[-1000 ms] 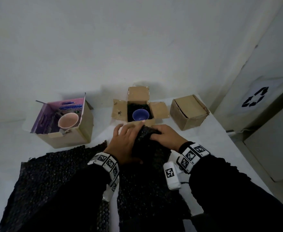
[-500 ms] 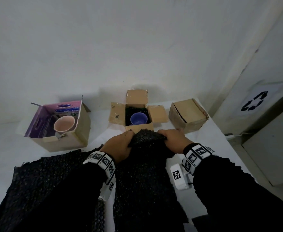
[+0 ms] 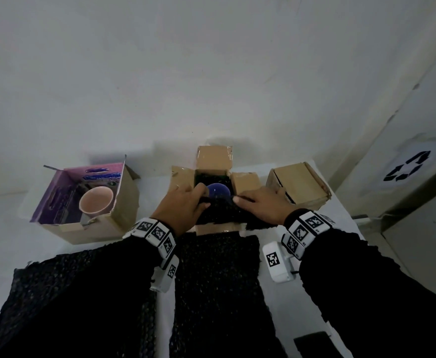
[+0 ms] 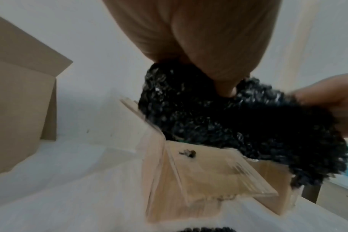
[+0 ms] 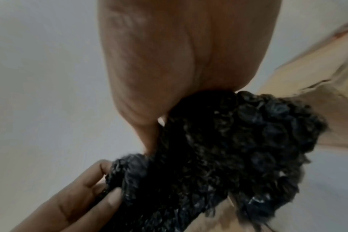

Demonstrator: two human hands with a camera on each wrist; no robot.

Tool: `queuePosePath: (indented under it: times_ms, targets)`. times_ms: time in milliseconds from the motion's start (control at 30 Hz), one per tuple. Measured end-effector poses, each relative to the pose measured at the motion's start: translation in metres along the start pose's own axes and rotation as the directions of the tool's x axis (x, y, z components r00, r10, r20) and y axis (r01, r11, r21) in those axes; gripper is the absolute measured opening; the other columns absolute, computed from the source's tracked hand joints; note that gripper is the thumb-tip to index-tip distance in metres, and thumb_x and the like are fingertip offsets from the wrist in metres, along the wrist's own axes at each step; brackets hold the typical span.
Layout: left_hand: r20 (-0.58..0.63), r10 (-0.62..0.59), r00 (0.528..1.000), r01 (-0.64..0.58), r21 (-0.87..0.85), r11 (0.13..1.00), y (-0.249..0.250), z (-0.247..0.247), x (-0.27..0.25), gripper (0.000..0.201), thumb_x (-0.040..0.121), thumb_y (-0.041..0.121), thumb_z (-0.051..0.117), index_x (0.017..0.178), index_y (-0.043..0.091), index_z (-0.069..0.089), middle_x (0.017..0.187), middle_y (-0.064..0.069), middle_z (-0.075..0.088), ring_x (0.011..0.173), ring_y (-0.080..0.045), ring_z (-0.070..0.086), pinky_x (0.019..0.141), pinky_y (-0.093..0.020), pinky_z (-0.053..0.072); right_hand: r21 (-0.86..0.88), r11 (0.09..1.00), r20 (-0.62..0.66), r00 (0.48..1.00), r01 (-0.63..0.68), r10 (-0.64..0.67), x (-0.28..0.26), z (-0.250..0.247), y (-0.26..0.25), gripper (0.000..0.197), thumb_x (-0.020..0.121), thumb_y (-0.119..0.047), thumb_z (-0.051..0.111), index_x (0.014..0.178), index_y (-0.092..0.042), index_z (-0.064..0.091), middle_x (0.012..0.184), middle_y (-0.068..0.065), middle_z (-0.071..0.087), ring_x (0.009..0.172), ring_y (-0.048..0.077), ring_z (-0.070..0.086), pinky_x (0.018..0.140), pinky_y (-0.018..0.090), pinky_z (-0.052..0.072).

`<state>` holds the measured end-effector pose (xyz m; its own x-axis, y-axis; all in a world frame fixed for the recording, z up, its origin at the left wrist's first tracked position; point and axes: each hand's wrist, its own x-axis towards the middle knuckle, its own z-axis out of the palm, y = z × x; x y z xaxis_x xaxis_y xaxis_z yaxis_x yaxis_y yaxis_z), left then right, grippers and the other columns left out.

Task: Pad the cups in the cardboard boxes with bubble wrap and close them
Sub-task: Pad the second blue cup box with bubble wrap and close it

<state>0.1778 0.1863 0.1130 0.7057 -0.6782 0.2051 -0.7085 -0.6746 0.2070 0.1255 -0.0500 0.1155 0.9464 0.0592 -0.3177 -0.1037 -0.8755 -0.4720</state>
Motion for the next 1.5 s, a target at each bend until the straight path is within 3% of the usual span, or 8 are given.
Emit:
queuePosePath:
  times_ms: [67,233,400,600,867,1067,1333,1500]
  targets:
    - [-0.003,0.042,0.999,-0.042,0.092,0.995,-0.002,0.001,0.010,0.019,0.082,0.016,0.064,0.098,0.018,0.053,0.075,-0.002,0.061,0.076,-0.029,0.054,0.069,-0.036,0.034,-0.145,0.988,-0.042,0.998,0.047,-0.053,0.011,-0.008,-0.002,0.037,0.094,-0.061,0.037,0.073,-0.036,0.055,0.085,-0.009,0.056,0.106,0.020,0.048,0.100,0.047,0.027]
    - [-0.067,0.010,0.998,0.003,0.202,0.979,-0.013,0.014,0.031,0.028,0.067,0.014,0.073,0.089,0.024,0.059,0.080,0.005,0.064,0.078,-0.026,0.052,0.069,-0.034,0.029,-0.296,0.946,-0.298,0.929,0.129,-0.219,0.043,-0.014,-0.006,0.025,0.094,-0.038,0.054,0.110,-0.021,0.062,0.105,0.000,0.048,0.104,0.023,0.045,0.089,0.038,0.029]
    - [0.194,0.038,0.980,-0.082,0.223,0.971,-0.024,0.031,0.036,0.032,0.072,0.019,0.075,0.102,0.028,0.069,0.106,0.006,0.066,0.100,-0.023,0.058,0.092,-0.040,0.033,-0.333,0.907,-0.169,0.930,0.258,-0.326,0.064,0.007,-0.006,0.021,0.081,-0.013,0.062,0.099,-0.022,0.057,0.105,0.001,0.057,0.098,0.025,0.054,0.088,0.036,0.033]
    - [0.240,0.067,0.969,-0.109,0.166,0.980,-0.031,0.045,0.027,0.055,0.086,0.046,0.024,0.095,0.027,0.075,0.100,0.013,0.071,0.102,-0.013,0.057,0.097,-0.036,0.020,-0.432,0.832,0.053,0.931,0.348,-0.362,0.074,0.017,-0.006,0.035,0.077,-0.044,0.040,0.101,-0.037,0.065,0.099,-0.007,0.065,0.100,0.018,0.050,0.095,0.040,0.025]
    - [0.306,-0.003,0.952,-0.067,0.221,0.973,-0.029,0.056,0.027,0.074,0.081,0.049,0.005,0.100,0.031,0.074,0.114,0.015,0.062,0.119,-0.015,0.041,0.107,-0.046,0.012,-0.426,0.860,0.078,0.959,0.280,-0.274,0.080,0.026,-0.004,0.057,0.078,-0.052,0.020,0.093,-0.026,0.068,0.105,-0.009,0.060,0.109,0.019,0.035,0.096,0.044,0.017]
    - [0.330,-0.080,0.941,0.004,0.226,0.974,-0.030,0.047,0.034,0.037,0.092,0.041,0.033,0.116,0.036,0.061,0.111,0.013,0.066,0.131,-0.016,0.035,0.111,-0.057,-0.007,-0.445,0.870,0.099,0.977,0.213,-0.188,0.083,0.020,-0.018,0.018,0.092,-0.031,0.050,0.105,-0.038,0.060,0.111,-0.004,0.052,0.119,0.027,0.031,0.101,0.050,0.013]
    - [0.237,-0.125,0.963,0.067,0.238,0.969,-0.029,0.062,0.027,0.054,0.086,0.041,0.021,0.110,0.025,0.067,0.124,0.000,0.056,0.119,-0.026,0.042,0.106,-0.054,0.014,-0.440,0.879,0.077,0.983,0.185,-0.168,0.082,0.024,-0.019,0.021,0.090,-0.025,0.054,0.103,-0.040,0.060,0.117,-0.010,0.056,0.119,0.024,0.032,0.100,0.049,0.016]
    - [0.229,-0.132,0.965,0.105,0.126,0.986,-0.036,0.066,0.031,0.064,0.082,0.041,0.024,0.141,0.024,0.040,0.128,0.004,0.057,0.126,-0.024,0.039,0.109,-0.054,0.018,-0.255,0.956,0.029,0.990,0.143,-0.140,0.085,0.029,-0.017,0.043,0.082,-0.014,0.056,0.116,-0.040,0.052,0.100,-0.014,0.056,0.113,0.019,0.033,0.095,0.043,0.017]
